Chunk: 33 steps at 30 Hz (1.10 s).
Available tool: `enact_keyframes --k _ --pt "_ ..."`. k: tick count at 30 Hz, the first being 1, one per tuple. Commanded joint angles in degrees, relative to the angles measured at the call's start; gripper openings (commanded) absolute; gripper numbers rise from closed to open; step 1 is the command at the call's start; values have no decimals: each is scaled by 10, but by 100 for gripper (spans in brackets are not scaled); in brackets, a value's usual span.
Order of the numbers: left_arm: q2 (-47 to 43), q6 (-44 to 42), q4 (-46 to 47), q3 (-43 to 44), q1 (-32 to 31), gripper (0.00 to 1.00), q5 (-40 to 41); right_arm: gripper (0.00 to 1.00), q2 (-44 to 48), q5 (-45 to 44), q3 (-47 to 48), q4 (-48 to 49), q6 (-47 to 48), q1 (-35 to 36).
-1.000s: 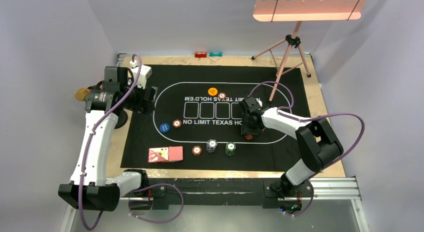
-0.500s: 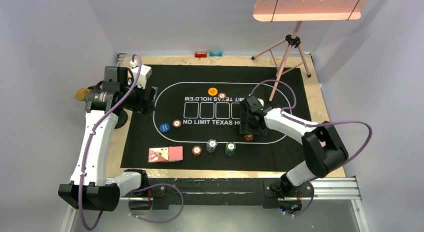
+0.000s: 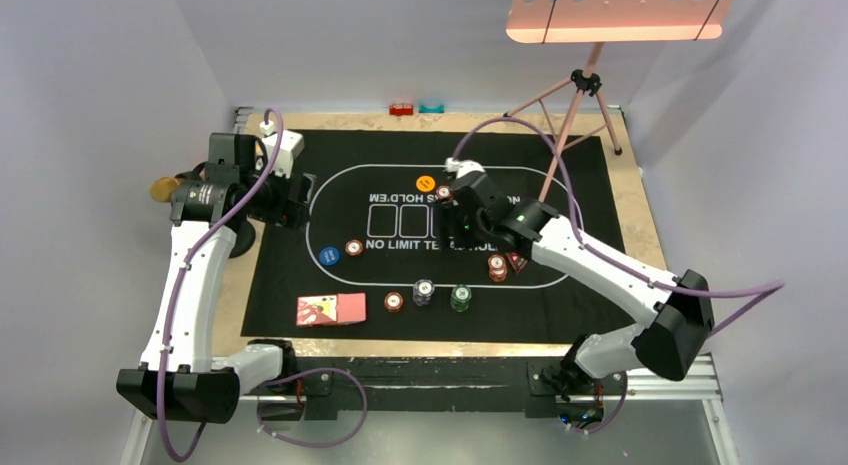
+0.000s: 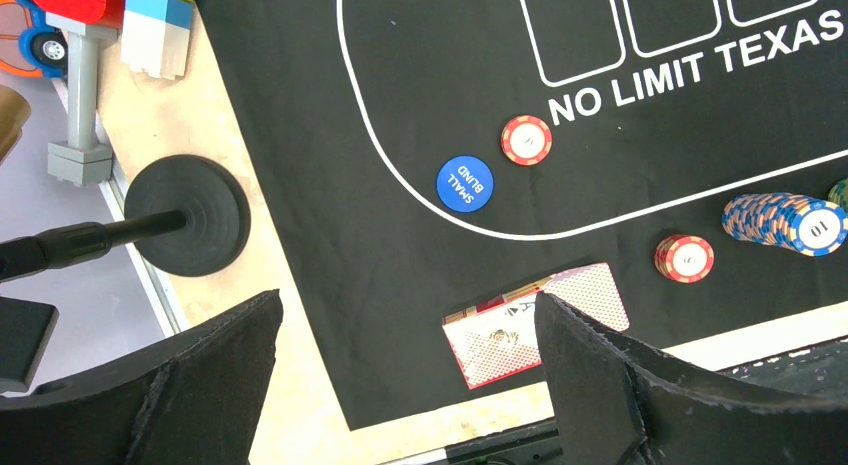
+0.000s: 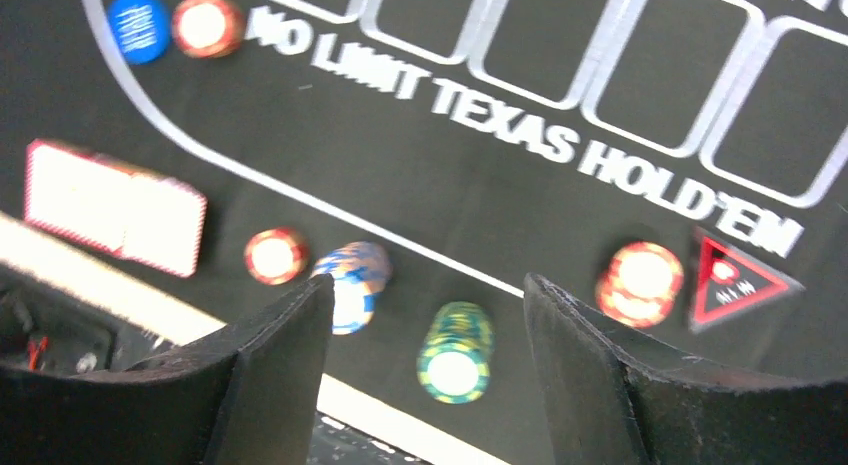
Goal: Distribute texas hold em gaming equipment
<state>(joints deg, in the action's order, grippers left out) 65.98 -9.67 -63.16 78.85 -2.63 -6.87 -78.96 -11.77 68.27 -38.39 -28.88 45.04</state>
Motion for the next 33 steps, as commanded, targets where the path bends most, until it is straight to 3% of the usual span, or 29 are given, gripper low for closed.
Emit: enact_keyframes --k 1,10,33 --pt "-5 -3 2 3 3 100 -7 73 -33 55 42 29 57 68" --pt "-6 -2 2 4 3 100 -6 76 -120 71 59 22 75 142" --pt "-14 -3 1 0 3 100 -4 72 -200 64 6 69 81 143"
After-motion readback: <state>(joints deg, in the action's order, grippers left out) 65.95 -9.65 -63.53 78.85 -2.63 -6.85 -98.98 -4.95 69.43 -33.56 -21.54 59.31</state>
